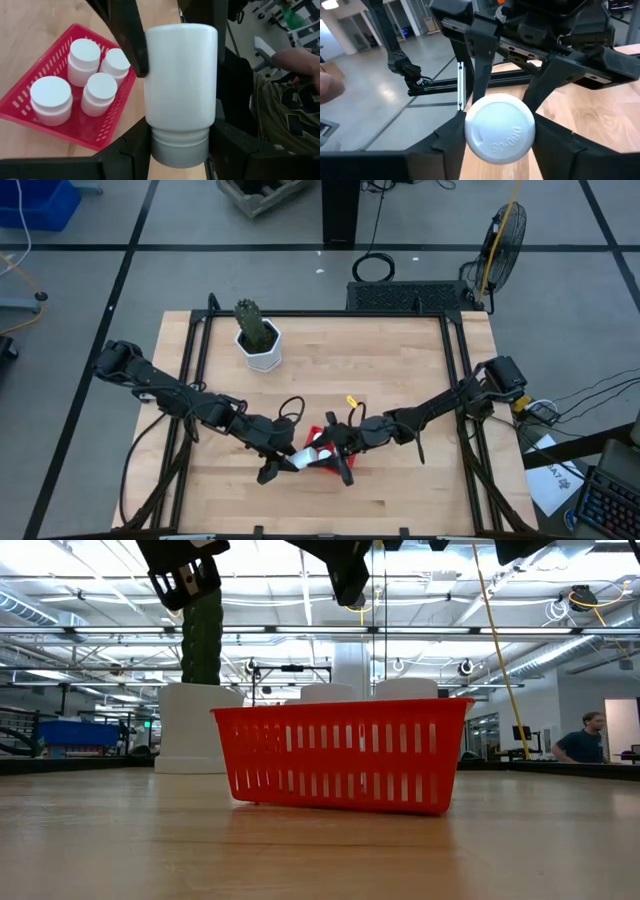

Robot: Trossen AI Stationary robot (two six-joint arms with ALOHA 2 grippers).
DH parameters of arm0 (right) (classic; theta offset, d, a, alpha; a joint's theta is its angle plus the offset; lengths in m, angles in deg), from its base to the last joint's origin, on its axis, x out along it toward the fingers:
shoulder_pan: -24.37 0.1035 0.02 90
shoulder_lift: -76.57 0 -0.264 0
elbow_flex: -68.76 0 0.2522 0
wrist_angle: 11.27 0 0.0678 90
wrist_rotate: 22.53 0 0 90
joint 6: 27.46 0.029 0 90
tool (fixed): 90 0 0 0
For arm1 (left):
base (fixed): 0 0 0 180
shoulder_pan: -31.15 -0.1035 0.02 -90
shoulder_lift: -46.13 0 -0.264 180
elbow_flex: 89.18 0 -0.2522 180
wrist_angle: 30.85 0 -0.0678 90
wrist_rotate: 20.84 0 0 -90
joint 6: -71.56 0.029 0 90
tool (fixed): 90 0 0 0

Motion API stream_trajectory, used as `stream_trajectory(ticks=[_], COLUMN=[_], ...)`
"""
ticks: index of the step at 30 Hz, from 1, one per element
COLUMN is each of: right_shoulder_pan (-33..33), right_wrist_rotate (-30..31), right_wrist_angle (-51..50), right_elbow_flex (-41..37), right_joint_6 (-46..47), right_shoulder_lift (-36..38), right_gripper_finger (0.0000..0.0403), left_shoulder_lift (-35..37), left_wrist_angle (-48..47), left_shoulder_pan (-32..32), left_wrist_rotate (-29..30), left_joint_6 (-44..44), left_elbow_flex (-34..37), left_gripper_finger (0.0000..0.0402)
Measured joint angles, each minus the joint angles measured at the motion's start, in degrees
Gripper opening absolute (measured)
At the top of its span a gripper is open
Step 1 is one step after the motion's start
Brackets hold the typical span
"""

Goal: Pick and place pill bottles into a basket
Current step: Put the white pill bottle into the red bin

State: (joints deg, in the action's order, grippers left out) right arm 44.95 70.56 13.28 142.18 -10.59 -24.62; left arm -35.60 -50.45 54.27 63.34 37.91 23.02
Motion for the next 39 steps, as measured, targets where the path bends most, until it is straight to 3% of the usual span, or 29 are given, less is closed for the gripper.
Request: stream_trajectory(ticks=[6,13,20,26,32,39], right_shoulder_pan=[0.0,0.74,4.31,8.46,13.68,16.4], right_wrist_rotate=[-0.09,0.42,9.54,18.84,26.93,24.68], right_wrist_angle=[0.17,-0.63,0.86,2.27,20.78,48.04], right_elbow_flex=[0.0,-0.52,-1.86,-4.37,-11.51,-17.78], right_joint_6=[-0.82,-3.13,-8.97,-12.61,-20.72,-31.68], right_shoulder_lift=[0.0,0.4,0.44,1.63,3.5,3.5], right_gripper_finger=[0.0166,0.0166,0.0166,0.0166,0.0166,0.0166], left_shoulder_lift=[0.0,-0.04,-0.04,0.01,0.02,-0.18], left_wrist_angle=[-0.03,1.9,4.9,10.37,21.25,40.69], left_shoulder_pan=[0.0,1.85,4.24,7.29,10.88,12.17], left_wrist_rotate=[0.03,2.93,9.14,17.73,25.45,32.09], left_joint_6=[0.04,3.4,10.9,15.58,23.98,35.11], left_elbow_flex=[0.0,0.0,0.0,0.0,0.0,0.0], left_gripper_finger=[0.0174,0.0234,0.0287,0.0291,0.027,0.0244])
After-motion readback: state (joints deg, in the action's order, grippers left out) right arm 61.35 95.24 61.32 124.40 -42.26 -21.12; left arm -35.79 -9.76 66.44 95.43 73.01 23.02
